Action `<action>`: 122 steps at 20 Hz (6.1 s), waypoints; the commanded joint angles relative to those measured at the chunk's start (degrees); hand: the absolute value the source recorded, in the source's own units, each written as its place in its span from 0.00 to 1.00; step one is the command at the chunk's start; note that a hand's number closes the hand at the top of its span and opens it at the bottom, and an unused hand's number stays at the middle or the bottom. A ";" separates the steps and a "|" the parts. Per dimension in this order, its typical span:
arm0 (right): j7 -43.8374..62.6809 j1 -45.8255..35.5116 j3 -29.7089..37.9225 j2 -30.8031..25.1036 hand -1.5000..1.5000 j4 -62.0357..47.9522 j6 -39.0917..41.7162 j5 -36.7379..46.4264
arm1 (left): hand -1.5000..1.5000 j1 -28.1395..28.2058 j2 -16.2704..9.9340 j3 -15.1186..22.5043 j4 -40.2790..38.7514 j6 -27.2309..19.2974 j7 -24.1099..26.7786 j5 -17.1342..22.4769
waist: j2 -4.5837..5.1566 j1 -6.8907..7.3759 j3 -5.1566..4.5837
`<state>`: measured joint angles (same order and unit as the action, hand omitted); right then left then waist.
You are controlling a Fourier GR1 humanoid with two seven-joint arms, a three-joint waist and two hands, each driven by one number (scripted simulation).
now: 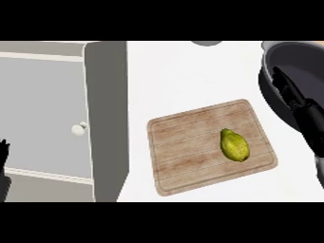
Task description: Pick the pear from the cutting board and place it in the pot
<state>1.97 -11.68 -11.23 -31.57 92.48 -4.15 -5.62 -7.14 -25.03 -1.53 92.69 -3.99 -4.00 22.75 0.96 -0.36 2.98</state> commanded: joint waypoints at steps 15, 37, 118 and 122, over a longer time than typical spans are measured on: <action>-24.92 1.80 10.47 17.62 0.00 -27.09 24.87 -29.52 | 0.50 -13.79 -1.75 3.34 6.25 -10.40 -28.85 -7.06 | 0.21 5.27 -2.42; -26.93 -8.89 -1.65 -4.12 0.00 -27.87 56.23 -11.79 | 0.50 -13.82 0.09 8.30 13.84 -17.96 -33.19 -11.39 | 0.09 5.27 -3.00; -25.62 18.85 5.40 -24.39 1.00 10.12 -8.81 -0.29 | 0.50 0.73 5.58 -2.48 3.03 -9.44 -8.98 -11.91 | -1.85 -3.90 -3.11; -23.88 22.82 12.92 -25.34 1.00 10.34 -5.11 -5.09 | 0.50 -5.81 5.87 -1.64 0.44 -8.58 -10.40 -12.31 | -1.15 -1.47 -3.00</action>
<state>-23.39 7.11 -5.31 -54.93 101.18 -11.22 -6.49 -8.14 -19.35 -4.04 94.88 -12.99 -12.77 10.99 -0.82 -3.83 -0.16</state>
